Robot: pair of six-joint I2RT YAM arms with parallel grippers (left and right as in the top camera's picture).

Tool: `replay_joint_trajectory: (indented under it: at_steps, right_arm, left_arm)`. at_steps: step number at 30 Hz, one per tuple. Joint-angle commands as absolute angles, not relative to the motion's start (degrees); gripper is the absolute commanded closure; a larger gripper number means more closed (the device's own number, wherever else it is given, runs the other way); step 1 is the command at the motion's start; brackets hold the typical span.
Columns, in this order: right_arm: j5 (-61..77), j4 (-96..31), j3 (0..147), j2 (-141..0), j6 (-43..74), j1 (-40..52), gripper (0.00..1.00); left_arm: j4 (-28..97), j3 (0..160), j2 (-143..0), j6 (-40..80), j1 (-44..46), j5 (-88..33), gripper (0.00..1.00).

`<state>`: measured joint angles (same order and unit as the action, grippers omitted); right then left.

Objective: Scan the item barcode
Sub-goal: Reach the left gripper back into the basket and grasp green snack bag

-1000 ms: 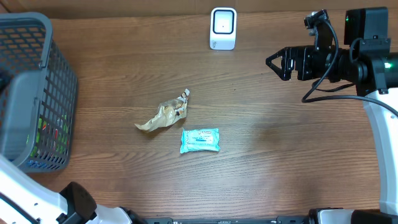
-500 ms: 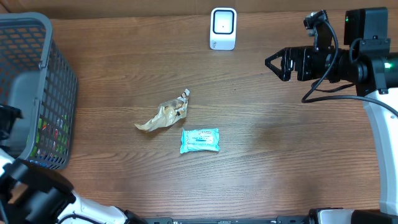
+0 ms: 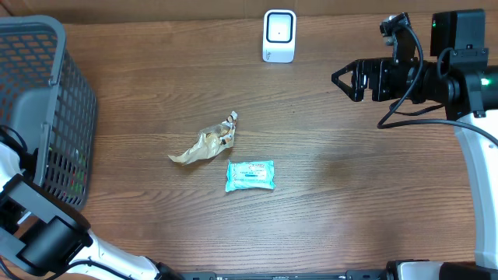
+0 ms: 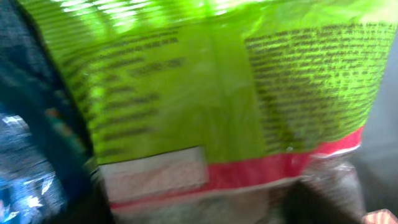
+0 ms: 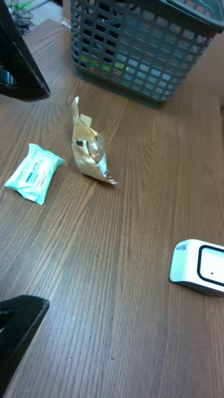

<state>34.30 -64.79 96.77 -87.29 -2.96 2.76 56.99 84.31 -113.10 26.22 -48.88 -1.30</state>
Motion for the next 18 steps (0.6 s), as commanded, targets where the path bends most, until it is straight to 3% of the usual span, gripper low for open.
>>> replay_joint_trajectory:
  at_steps: [1, 7, 18]
  right_arm:
    - [34.8, -64.7, 98.3, -87.1, -2.7, 2.9, 0.0]
    - [34.8, -65.0, 98.3, -87.1, -2.8, 2.9, 0.0]
    - [34.8, -65.1, 98.3, -87.1, -2.7, 2.9, 0.0]
  left_arm:
    - [56.7, 81.8, -113.6, 27.2, -49.1, 0.4, 0.96]
    - [61.1, 87.0, -113.4, 27.5, -49.1, -2.9, 0.96]
    - [96.9, 147.2, -113.2, 23.6, -46.0, -3.7, 0.96]
